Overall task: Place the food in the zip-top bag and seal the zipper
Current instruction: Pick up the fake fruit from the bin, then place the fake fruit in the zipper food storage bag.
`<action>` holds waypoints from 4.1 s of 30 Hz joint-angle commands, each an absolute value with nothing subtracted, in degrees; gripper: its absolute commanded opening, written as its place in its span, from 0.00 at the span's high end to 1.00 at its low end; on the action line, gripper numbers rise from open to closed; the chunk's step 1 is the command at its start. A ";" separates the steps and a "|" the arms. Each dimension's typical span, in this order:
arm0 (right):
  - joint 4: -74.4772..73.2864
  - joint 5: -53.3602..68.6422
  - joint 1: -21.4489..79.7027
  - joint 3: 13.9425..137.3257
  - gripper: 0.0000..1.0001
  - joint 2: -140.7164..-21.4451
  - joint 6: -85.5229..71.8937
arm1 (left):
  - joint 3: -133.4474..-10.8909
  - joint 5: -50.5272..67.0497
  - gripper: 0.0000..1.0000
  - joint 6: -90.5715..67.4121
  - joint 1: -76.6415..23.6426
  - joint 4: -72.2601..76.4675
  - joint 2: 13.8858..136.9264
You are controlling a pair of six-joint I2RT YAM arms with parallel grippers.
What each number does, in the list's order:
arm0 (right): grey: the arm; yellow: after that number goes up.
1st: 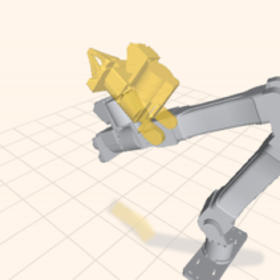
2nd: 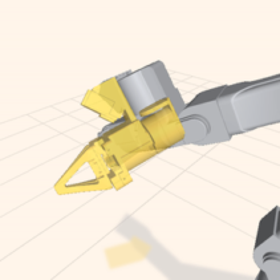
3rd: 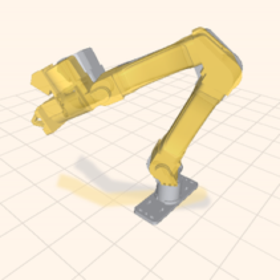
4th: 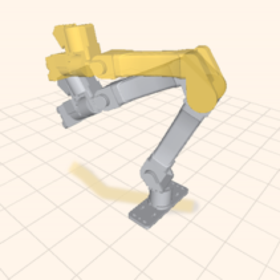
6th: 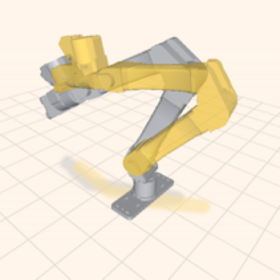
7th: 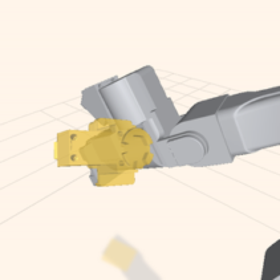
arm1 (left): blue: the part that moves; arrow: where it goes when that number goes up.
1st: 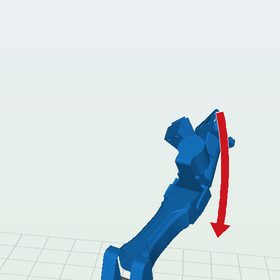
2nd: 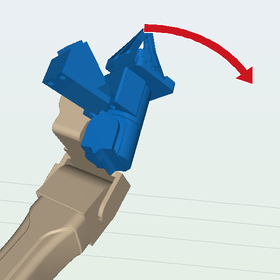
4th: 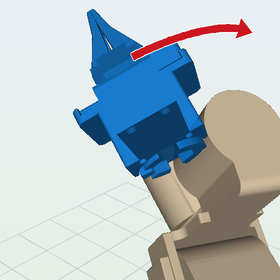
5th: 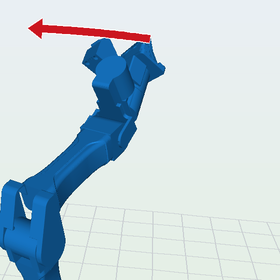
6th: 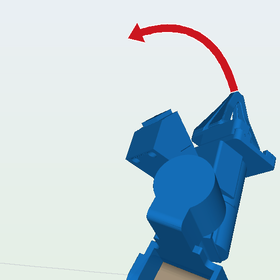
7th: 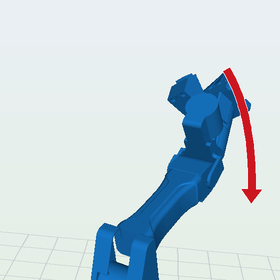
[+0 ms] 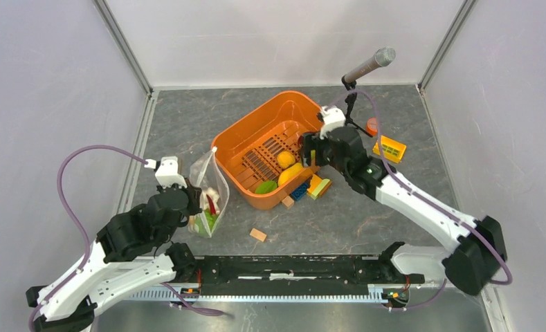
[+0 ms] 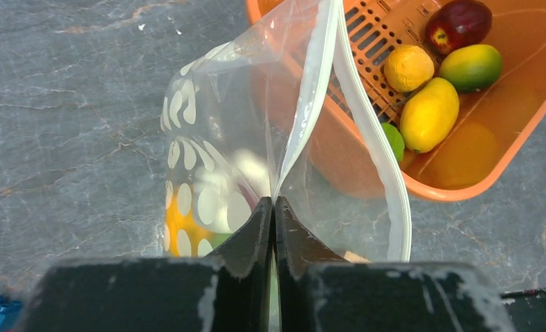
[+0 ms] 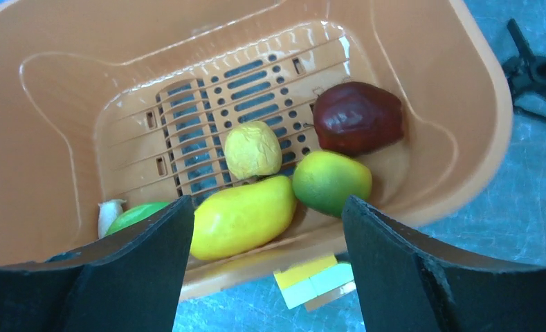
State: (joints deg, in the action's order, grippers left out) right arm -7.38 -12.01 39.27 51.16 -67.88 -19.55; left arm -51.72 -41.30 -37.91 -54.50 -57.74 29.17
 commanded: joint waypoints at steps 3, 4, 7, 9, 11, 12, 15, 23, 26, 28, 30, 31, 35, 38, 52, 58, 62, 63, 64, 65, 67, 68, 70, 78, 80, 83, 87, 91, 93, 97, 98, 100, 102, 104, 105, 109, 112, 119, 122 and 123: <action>-23.55 -11.10 39.46 81.39 0.14 -87.60 -4.03 | -50.78 -38.09 0.91 -37.54 -54.63 -55.99 28.60; -27.92 -13.11 39.39 87.29 0.12 -92.44 -1.52 | -50.72 -37.75 0.91 -37.47 -54.63 -56.14 28.71; -36.35 -19.54 38.79 98.67 0.08 -103.66 1.29 | -50.95 -37.54 0.91 -37.37 -54.62 -56.64 28.90; -39.93 -20.46 38.00 103.02 0.08 -108.14 1.28 | -51.11 -37.68 0.91 -37.28 -54.62 -56.93 28.83; -40.36 -22.01 37.51 103.85 0.08 -110.84 1.55 | -51.16 -37.96 0.90 -37.18 -54.64 -57.19 28.59; -40.90 -21.06 37.08 104.20 0.07 -111.86 1.70 | -51.15 -38.05 0.90 -37.11 -54.66 -57.07 28.51; -42.29 -19.34 36.39 105.71 0.07 -115.42 1.14 | -51.34 -37.78 0.90 -36.28 -54.62 -56.61 28.69; -43.29 -24.95 35.34 104.47 0.05 -121.19 0.09 | -51.55 -36.77 0.90 -35.79 -54.67 -57.16 29.78; -43.55 -22.43 34.83 105.07 0.04 -122.93 -1.26 | -51.40 -36.78 0.90 -35.77 -54.67 -57.04 29.72; -42.18 -21.32 34.80 103.67 0.06 -122.86 -1.93 | -51.25 -36.74 0.90 -35.85 -54.66 -57.11 29.58; -40.51 -21.37 34.72 102.34 0.09 -122.78 -1.89 | -50.92 -36.98 0.90 -36.06 -54.66 -56.96 29.31; -40.14 -21.17 34.65 102.38 0.14 -122.78 -1.89 | -50.76 -37.08 0.90 -36.05 -54.62 -56.90 29.17; -36.74 -18.88 34.45 102.41 0.35 -121.99 -1.20 | -50.66 -36.68 0.90 -36.34 -54.66 -56.84 28.91; -32.79 -15.18 34.45 101.10 0.47 -119.24 -0.53 | -50.39 -36.30 0.90 -36.90 -54.62 -56.77 28.72; -5.87 7.84 34.45 78.35 0.60 -94.74 -5.80 | -48.25 -32.90 0.90 -40.08 -54.62 -54.14 28.56; 4.85 19.28 34.78 67.50 0.61 -83.82 -12.27 | -48.43 -31.41 0.89 -41.52 -54.62 -54.05 28.61; 13.04 26.11 37.18 60.01 0.61 -76.97 -15.75 | -48.59 -30.85 0.89 -42.23 -54.65 -54.01 28.75; 14.00 27.28 38.49 58.82 0.61 -75.80 -15.78 | -48.69 -30.85 0.89 -42.35 -54.66 -54.01 28.82; 14.62 27.99 39.84 58.26 0.61 -74.63 -15.37 | -48.85 -30.68 0.89 -42.45 -54.62 -54.04 29.00; 15.22 29.01 41.70 57.61 0.61 -73.62 -14.46 | -49.02 -30.40 0.89 -42.52 -54.62 -54.06 29.21; 16.82 29.53 45.65 56.36 0.61 -71.99 -11.93 | -49.30 -29.78 0.89 -42.54 -54.65 -54.10 29.42; 17.55 29.67 47.54 55.72 0.62 -71.38 -10.81 | -49.38 -29.43 0.89 -42.62 -54.63 -54.14 29.39; 19.75 30.62 51.62 54.93 0.63 -71.13 -9.37 | -49.63 -28.77 0.89 -42.87 -54.61 -54.31 29.43; 28.60 33.65 60.55 52.81 0.65 -74.53 -7.88 | -51.23 -25.57 0.89 -43.83 -54.61 -54.50 28.38; 28.11 33.32 61.06 53.07 0.65 -75.57 -6.80 | -51.71 -24.78 0.89 -44.11 -54.64 -54.42 27.92; 27.61 31.63 61.44 53.09 0.65 -76.85 -6.22 | -52.29 -23.61 0.89 -44.30 -54.63 -54.41 27.09; 25.63 29.39 61.80 53.80 0.64 -78.52 -4.64 | -52.92 -23.06 0.89 -44.30 -54.67 -55.38 26.42; 14.50 23.34 62.31 59.60 0.62 -82.02 -1.32 | -53.04 -22.78 0.89 -44.56 -54.66 -55.37 25.57; 11.30 19.81 62.55 61.11 0.62 -83.16 -0.53 | -53.16 -22.86 0.89 -44.56 -54.65 -55.38 25.24; 10.48 15.41 63.49 61.76 0.62 -83.39 4.90 | -54.07 -23.03 0.89 -44.56 -54.65 -55.28 25.31; 9.76 13.07 63.86 62.29 0.61 -83.54 5.80 | -54.35 -23.00 0.90 -44.48 -54.62 -55.24 25.53; 8.20 9.28 64.52 63.37 0.59 -84.05 7.86 | -54.90 -22.79 0.90 -44.38 -54.64 -55.37 25.71; 7.13 5.17 65.38 64.16 0.57 -84.80 9.73 | -55.43 -22.76 0.90 -44.38 -54.67 -55.32 25.60; 5.87 2.94 66.10 65.49 0.55 -85.62 11.23 | -55.97 -23.08 0.90 -44.31 -54.66 -55.29 25.54; 5.71 2.41 66.58 66.01 0.52 -85.84 11.85 | -56.19 -23.28 0.90 -44.15 -54.63 -55.28 25.51; 6.10 4.04 67.41 67.15 0.37 -86.60 12.66 | -56.60 -23.89 0.90 -43.95 -54.61 -55.32 25.50; 5.52 8.96 67.41 67.99 0.31 -86.57 12.68 | -56.60 -24.49 0.90 -44.03 -54.66 -55.52 25.40; 9.80 10.48 67.43 65.09 0.13 -81.86 10.99 | -56.51 -27.87 0.90 -44.99 -54.62 -56.99 24.32; 10.35 10.24 67.41 64.62 0.10 -80.78 10.83 | -56.27 -28.47 0.90 -45.17 -54.65 -57.09 23.68; 10.49 10.21 67.41 64.57 0.10 -80.85 10.81 | -56.21 -28.56 0.90 -45.26 -54.66 -57.11 23.56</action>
